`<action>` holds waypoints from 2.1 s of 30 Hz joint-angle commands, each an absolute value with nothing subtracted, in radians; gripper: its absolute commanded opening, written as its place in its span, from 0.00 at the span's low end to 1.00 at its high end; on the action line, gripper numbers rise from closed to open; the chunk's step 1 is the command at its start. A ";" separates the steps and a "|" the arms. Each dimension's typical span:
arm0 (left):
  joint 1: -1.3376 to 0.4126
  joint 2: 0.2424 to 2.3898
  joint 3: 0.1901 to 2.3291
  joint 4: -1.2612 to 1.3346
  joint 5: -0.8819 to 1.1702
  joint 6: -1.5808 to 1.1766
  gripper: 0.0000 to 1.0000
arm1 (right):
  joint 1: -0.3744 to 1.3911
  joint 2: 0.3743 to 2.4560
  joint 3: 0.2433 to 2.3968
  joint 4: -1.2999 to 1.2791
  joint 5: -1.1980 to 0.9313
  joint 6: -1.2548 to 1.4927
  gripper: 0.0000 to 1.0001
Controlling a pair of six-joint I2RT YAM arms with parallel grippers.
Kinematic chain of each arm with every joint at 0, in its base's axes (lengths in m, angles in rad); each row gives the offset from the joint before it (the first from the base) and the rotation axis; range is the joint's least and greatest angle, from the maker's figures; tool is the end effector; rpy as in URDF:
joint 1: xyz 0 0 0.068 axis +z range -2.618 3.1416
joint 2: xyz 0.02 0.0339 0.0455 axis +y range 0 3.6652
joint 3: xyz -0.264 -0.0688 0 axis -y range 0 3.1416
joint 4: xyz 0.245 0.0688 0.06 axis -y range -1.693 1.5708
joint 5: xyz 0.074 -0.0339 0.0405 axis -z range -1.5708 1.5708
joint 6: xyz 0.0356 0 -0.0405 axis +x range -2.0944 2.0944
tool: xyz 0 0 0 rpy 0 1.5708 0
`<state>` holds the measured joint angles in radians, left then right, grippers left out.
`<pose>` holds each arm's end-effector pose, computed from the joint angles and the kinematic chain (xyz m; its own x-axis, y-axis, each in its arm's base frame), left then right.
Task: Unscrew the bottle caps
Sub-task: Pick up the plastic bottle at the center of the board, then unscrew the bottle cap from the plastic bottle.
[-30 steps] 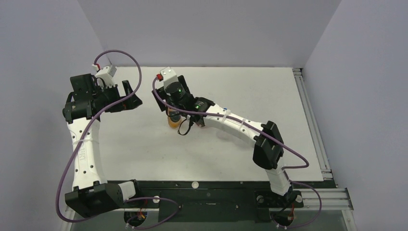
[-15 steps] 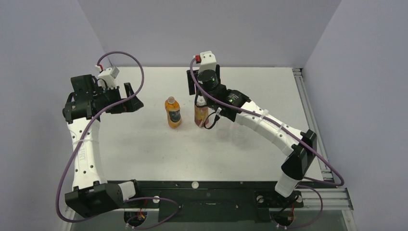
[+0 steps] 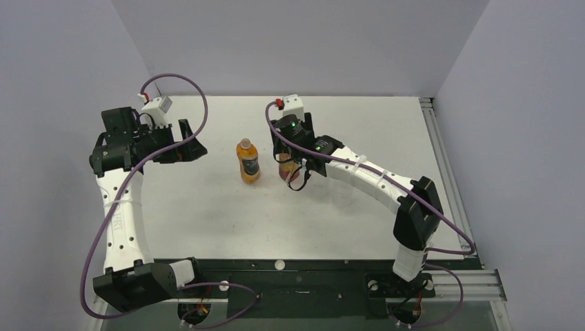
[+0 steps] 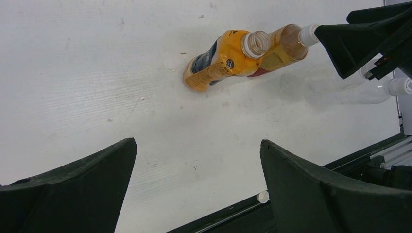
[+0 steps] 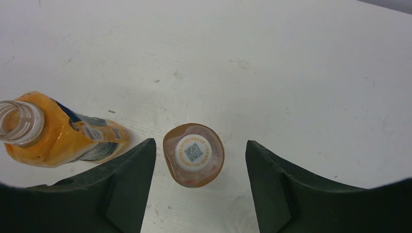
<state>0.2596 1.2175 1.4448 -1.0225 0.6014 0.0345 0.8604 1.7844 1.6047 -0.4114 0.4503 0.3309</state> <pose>0.2238 0.0386 0.4011 -0.6838 -0.1522 -0.7137 0.1949 0.9044 -0.3796 0.2829 0.3051 0.3276 -0.4889 -0.1198 -0.8641 -0.3045 0.9516 0.0404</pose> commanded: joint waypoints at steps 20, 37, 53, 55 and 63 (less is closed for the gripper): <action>0.267 1.186 1.489 -1.051 0.646 0.083 0.96 | 0.852 1.846 1.544 -0.312 0.443 0.373 0.20; 0.225 1.122 1.468 -1.053 0.873 0.137 0.97 | 1.022 1.528 1.474 -0.379 0.581 0.308 0.11; 0.201 0.690 1.102 -0.745 1.405 0.205 0.97 | 1.289 1.192 1.451 -0.442 0.437 0.401 0.14; 0.197 0.639 1.036 -0.535 1.443 0.019 0.96 | 1.307 1.187 1.454 -0.412 0.361 0.389 0.14; 0.174 0.591 0.880 -0.025 1.473 -0.423 0.97 | 1.330 1.223 1.506 -0.341 0.237 0.380 0.15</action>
